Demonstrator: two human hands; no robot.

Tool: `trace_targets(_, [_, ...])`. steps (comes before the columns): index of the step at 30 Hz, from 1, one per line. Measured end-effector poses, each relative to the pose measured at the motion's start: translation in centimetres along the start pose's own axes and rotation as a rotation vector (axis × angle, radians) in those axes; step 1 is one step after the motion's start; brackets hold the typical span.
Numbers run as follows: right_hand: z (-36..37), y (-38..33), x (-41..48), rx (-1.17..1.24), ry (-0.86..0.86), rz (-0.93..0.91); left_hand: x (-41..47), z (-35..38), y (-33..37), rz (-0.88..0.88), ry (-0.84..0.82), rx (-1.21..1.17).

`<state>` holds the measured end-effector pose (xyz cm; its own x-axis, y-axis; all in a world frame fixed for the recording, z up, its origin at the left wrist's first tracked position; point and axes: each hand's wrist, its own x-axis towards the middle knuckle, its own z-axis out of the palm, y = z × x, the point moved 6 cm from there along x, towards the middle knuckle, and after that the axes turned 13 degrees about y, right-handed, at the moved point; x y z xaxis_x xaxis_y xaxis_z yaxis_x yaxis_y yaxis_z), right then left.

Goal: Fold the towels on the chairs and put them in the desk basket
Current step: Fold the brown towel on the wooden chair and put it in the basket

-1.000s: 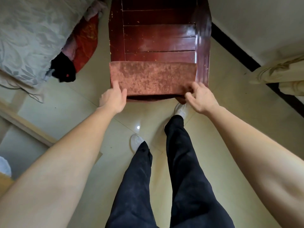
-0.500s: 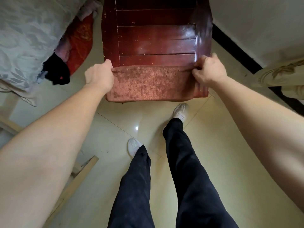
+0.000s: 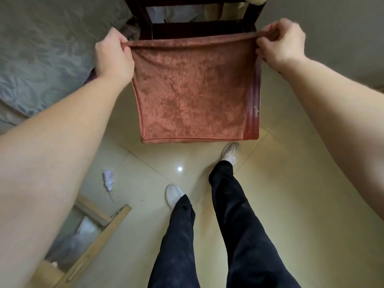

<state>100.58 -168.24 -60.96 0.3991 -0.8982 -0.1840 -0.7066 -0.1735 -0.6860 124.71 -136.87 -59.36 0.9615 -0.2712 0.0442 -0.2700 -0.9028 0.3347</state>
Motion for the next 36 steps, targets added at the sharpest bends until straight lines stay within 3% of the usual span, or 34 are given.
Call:
trace_targets(12, [1.2,1.7,4.4,-0.004,-0.116,0.135,2.5,2.2,2.7,-0.089,-0.028,-0.028])
trace_targets(19, [4.0,1.3,7.3,0.047,0.021,0.136,5.9,5.7,2.6,-0.141,0.016,-0.120])
trace_targets(22, [5.6,1.2,7.1,-0.030,0.013,0.127,6.5,7.2,1.9,-0.157,-0.055,-0.171])
trace_targets(25, [6.5,2.1,5.2,-0.072,-0.048,0.160,5.5,8.4,-0.5,-0.207,-0.121,-0.244])
trace_targets(30, [5.2,4.3,-1.7,-0.167,-0.030,0.253,-1.6,6.3,-3.0,-0.243,-0.180,-0.031])
trace_targets(36, [4.6,8.4,-9.6,-0.286,-0.093,0.441,-9.7,6.8,-6.3,-0.366,-0.410,0.131])
